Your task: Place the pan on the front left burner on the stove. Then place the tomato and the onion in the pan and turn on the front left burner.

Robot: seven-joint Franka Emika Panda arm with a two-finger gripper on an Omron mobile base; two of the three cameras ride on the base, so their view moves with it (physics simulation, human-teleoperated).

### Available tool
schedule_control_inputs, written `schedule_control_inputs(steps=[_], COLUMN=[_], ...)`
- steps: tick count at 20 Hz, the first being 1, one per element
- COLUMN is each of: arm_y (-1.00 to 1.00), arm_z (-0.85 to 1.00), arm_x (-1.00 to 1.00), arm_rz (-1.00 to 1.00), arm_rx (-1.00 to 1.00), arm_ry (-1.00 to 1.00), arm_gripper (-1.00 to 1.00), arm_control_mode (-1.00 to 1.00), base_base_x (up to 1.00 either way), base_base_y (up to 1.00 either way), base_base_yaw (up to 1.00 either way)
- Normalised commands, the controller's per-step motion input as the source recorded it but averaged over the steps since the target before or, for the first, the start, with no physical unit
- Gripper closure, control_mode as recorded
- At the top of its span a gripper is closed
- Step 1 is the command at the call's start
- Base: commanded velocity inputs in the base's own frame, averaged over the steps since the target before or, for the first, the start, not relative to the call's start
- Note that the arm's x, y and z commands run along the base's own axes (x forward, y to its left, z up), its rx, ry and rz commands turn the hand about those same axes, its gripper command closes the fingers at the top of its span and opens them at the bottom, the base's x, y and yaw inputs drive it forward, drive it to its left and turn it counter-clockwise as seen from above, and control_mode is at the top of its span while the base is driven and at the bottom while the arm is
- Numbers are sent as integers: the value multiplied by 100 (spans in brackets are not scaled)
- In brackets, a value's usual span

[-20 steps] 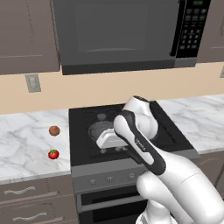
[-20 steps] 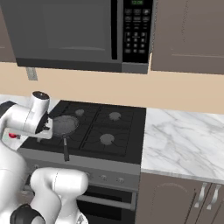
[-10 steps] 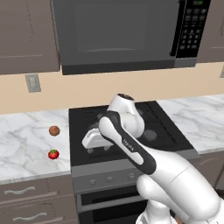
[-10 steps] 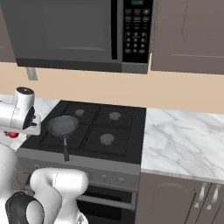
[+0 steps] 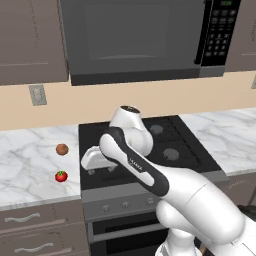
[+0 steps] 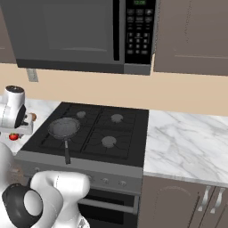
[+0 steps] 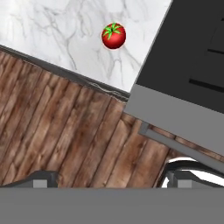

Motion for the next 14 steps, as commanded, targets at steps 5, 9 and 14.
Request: schedule_control_inputs(steps=[5, 9, 14], arm_y=[31, 21, 8], arm_z=[0, 0, -6], arm_x=[3, 16, 17], arm_rz=[0, 0, 0], arm_rx=[-3, -3, -1], arm_ry=[0, 0, -1], arm_gripper=[-100, -100, -100], arm_control_mode=[-100, -100, -100], base_base_x=[0, 0, 0], base_base_y=[0, 0, 0], base_base_yaw=[0, 0, 0])
